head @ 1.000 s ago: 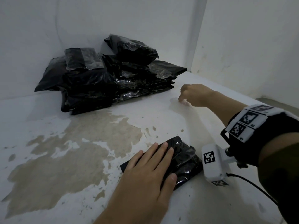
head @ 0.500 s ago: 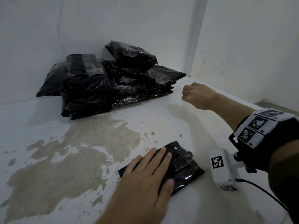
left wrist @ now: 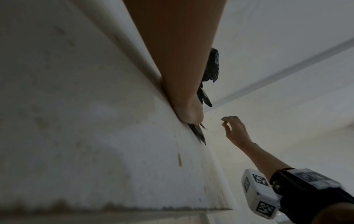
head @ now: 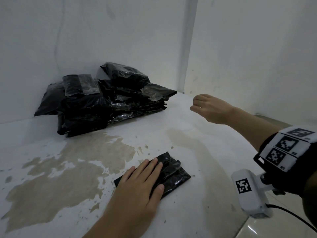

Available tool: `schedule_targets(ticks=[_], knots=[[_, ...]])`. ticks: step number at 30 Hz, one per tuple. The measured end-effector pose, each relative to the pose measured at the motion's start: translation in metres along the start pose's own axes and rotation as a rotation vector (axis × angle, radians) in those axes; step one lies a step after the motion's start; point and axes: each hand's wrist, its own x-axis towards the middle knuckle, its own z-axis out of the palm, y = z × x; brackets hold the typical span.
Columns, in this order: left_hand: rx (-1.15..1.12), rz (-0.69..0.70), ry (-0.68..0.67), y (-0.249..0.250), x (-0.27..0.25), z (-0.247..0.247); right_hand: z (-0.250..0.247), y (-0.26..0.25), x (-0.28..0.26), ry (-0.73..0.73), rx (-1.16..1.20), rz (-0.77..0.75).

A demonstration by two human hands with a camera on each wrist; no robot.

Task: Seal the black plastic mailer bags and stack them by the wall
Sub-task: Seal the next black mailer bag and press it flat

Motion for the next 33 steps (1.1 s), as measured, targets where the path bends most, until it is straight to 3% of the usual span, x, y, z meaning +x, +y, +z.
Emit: schedule_targets(ticks=[11, 16, 19, 28, 33], knots=[[-0.08, 0.045, 0.032, 0.002, -0.003, -0.006, -0.046, -0.001, -0.013, -0.036, 0.303, 0.271], [-0.052, 0.061, 0.019, 0.003, -0.003, -0.007, -0.08, 0.013, -0.013, 0.151, 0.406, 0.418], [-0.004, 0.079, 0.0, 0.002, -0.003, -0.005, -0.111, 0.009, -0.006, 0.193, 0.5, 0.488], [0.232, 0.051, -0.043, 0.019, -0.003, -0.019, -0.172, -0.034, 0.011, 0.295, 1.147, 0.912], [0.199, -0.057, 0.098, 0.033, -0.01, -0.021, -0.187, -0.042, 0.02, 0.254, 1.369, 0.979]])
